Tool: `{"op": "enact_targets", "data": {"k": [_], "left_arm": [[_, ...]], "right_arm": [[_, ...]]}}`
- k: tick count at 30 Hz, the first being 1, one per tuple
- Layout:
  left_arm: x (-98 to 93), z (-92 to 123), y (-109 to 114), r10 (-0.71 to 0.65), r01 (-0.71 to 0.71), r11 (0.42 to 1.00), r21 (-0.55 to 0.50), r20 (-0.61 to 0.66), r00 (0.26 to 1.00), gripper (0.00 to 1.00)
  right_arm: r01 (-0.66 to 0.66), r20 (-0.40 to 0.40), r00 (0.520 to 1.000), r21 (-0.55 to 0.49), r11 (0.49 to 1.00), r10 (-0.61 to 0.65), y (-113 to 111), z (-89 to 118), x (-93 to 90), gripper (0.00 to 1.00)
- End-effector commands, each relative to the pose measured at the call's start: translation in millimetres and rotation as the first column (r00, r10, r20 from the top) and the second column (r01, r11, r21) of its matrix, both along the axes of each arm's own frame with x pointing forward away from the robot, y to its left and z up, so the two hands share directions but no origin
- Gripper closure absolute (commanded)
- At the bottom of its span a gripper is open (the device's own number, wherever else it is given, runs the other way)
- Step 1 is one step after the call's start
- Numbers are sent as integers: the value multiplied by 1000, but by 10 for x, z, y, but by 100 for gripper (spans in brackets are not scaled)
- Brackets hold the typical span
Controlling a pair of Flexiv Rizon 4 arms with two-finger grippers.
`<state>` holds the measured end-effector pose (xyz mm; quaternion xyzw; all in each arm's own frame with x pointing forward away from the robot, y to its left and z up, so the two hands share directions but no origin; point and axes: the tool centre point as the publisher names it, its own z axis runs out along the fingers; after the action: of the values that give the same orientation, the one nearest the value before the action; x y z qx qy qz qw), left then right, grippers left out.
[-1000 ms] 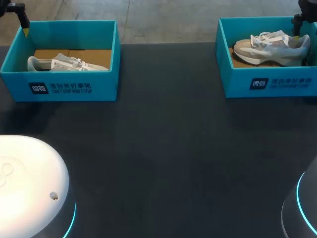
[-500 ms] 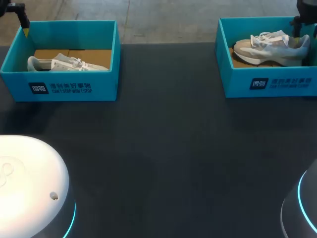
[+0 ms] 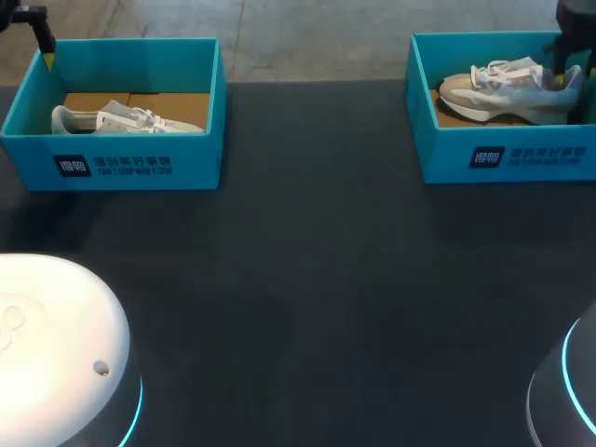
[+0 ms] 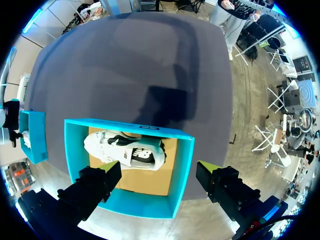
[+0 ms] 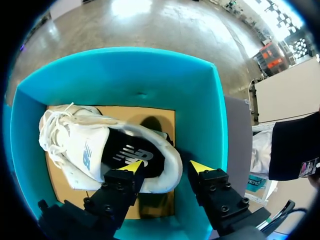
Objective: Take the shoe out of the shoebox, open the shoe tongue, remove and reinsert the insole, then place the shoe into the shoebox
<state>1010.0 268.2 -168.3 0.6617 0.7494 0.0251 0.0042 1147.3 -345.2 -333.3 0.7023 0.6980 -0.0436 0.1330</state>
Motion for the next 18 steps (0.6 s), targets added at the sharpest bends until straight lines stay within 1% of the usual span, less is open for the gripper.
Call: {"op": "enact_targets", "data": {"k": [1,5,7,10,18], "left_arm": [[-15,0,0,0,0,1000,2,2,1000,0],[-15,0,0,0,0,1000,2,2,1000,0],[-15,0,0,0,0,1000,2,2,1000,0],[-15,0,0,0,0,1000,2,2,1000,0],[-15,0,0,0,0,1000,2,2,1000,0]], "right_arm": [[4,-14,1000,1,1000,-4,-15,-56,66,44],[7,-19,1000,1,1000,-7,-18,-88,74,46],[8,-22,1000,1,1000,-8,-20,-101,79,44],[11,-26,1000,-3,1000,-11,-23,-127,81,45],[22,-41,999,-7,1000,-22,-58,-188,63,45]]}}
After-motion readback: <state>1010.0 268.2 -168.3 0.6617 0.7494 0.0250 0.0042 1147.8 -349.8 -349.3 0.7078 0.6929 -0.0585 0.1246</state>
